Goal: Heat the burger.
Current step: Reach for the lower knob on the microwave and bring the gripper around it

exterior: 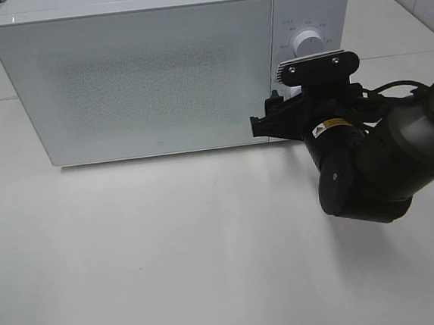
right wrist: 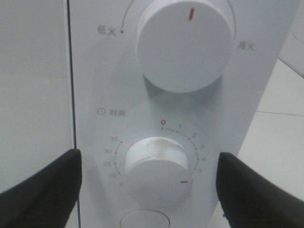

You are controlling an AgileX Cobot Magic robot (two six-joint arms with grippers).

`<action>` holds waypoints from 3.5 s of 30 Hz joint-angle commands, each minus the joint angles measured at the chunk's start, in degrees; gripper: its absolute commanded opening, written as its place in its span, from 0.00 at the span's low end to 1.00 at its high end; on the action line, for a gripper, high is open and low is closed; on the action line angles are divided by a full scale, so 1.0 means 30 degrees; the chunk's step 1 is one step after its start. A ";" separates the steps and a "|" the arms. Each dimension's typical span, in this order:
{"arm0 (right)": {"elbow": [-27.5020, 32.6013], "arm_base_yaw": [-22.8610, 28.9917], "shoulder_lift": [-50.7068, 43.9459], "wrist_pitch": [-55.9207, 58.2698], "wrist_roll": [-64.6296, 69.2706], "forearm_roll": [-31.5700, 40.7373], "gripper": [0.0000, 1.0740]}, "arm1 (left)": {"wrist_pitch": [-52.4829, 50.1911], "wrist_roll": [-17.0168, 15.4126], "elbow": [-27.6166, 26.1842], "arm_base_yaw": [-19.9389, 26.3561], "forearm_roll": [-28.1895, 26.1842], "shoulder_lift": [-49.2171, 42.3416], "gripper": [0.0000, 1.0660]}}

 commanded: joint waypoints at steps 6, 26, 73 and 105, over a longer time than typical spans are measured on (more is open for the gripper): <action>-0.0898 -0.0306 0.0611 -0.0497 0.0229 -0.0267 0.70 | 0.0000 0.0000 0.0000 0.0038 0.0019 -0.0095 0.83; -0.1203 -0.0955 0.0325 -0.0630 0.0267 -0.0325 0.67 | 0.0000 0.0000 0.0000 0.0038 0.0019 -0.0115 0.83; -0.0248 -0.0783 -0.0057 0.0191 0.6016 -0.3361 0.00 | 0.0000 0.0000 0.0000 0.0038 0.0019 -0.0115 0.83; -0.0248 -0.0783 -0.0057 -0.2082 3.1093 -0.6245 0.01 | 0.0000 0.0000 0.0000 0.0038 0.0019 -0.0115 0.83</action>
